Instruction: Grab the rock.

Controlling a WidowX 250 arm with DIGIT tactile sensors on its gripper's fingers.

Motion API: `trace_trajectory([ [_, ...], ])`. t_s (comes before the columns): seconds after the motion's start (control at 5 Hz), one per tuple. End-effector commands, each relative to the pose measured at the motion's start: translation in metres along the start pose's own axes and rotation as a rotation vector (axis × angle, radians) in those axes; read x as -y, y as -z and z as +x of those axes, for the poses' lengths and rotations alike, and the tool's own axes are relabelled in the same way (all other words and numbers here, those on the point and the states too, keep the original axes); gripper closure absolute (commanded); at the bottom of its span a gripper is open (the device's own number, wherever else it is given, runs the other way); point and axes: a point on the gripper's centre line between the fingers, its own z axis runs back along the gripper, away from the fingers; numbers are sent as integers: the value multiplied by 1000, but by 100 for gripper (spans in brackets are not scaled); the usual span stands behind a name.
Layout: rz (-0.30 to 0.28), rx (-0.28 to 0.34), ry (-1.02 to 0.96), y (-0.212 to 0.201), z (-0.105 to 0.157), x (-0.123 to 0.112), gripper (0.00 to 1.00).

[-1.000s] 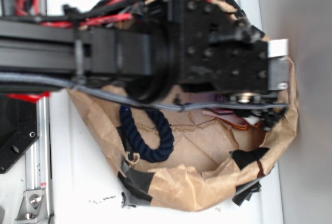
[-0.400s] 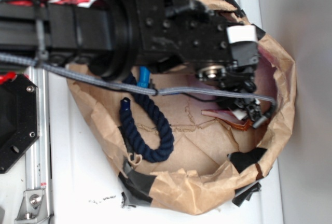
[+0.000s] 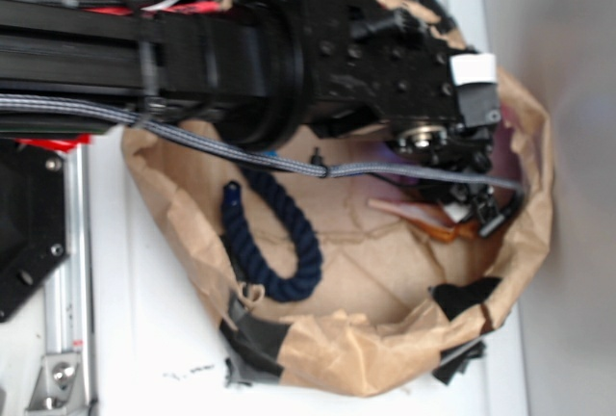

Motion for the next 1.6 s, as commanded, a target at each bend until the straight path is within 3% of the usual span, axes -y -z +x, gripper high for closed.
trace_trajectory([
  [0.0,42,-65,34,21,-11,-3,0],
  [0.2,50,-116,38,26,-26,-3,100],
  [0.4,23,-111,104,6,-33,3,100],
  [0.8,-69,-100,595,-81,-39,22,100],
  [1.0,37,-101,843,-129,-36,21,100],
  [1.2,90,-73,931,-141,-33,9,100],
  [1.4,115,-102,934,-139,-27,-3,100],
])
